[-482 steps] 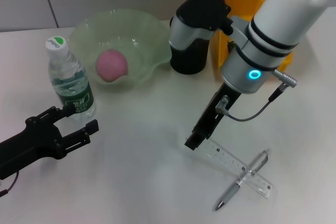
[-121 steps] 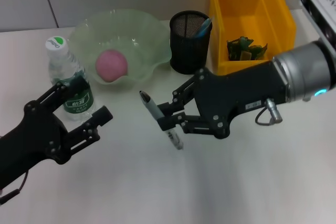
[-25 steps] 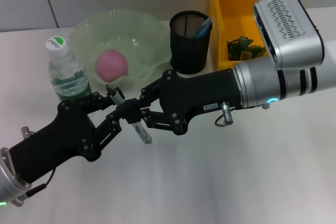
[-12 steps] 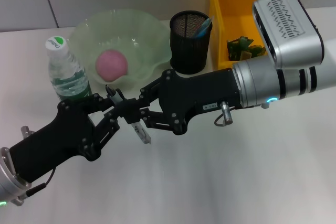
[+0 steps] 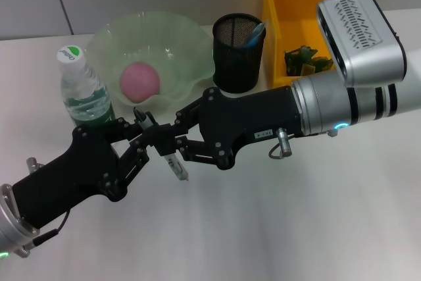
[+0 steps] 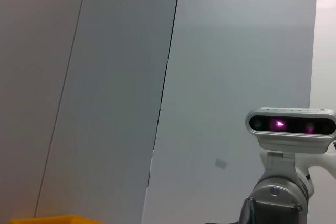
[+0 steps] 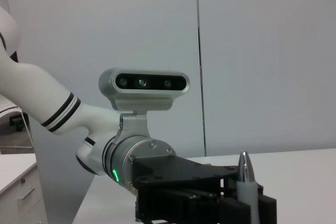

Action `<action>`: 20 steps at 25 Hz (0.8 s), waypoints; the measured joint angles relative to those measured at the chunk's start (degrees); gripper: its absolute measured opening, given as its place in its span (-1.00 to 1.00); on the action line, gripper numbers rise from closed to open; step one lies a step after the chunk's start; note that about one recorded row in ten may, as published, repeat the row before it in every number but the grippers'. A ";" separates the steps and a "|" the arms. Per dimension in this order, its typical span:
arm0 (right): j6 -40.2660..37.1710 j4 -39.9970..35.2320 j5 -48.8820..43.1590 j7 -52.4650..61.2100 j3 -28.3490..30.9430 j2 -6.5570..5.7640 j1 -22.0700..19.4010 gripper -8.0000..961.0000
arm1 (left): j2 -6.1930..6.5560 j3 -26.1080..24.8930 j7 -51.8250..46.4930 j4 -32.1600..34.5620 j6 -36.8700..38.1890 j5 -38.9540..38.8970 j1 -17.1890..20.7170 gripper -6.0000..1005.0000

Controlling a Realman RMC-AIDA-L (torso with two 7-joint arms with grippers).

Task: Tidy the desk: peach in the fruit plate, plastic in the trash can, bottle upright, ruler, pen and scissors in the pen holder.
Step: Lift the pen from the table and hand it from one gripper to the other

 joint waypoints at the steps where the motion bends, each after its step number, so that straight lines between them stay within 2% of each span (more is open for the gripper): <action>1: 0.00 0.01 0.00 -0.02 0.00 0.00 -0.01 -0.71 | 0.00 0.00 0.00 0.00 0.00 0.01 0.00 -0.68; 16: 1.13 0.75 1.46 0.60 -0.24 -0.05 0.07 -0.71 | -0.03 -0.20 -0.06 -0.03 0.40 0.26 0.01 -0.70; 18: 1.15 0.71 1.49 0.66 -0.39 -0.05 0.07 -0.34 | -0.04 -0.22 -0.09 -0.03 0.41 0.29 0.01 -0.70; 20: 1.09 0.73 1.49 0.70 -0.49 -0.04 0.17 -0.21 | -0.03 -0.35 -0.14 -0.03 0.41 0.27 0.01 -0.70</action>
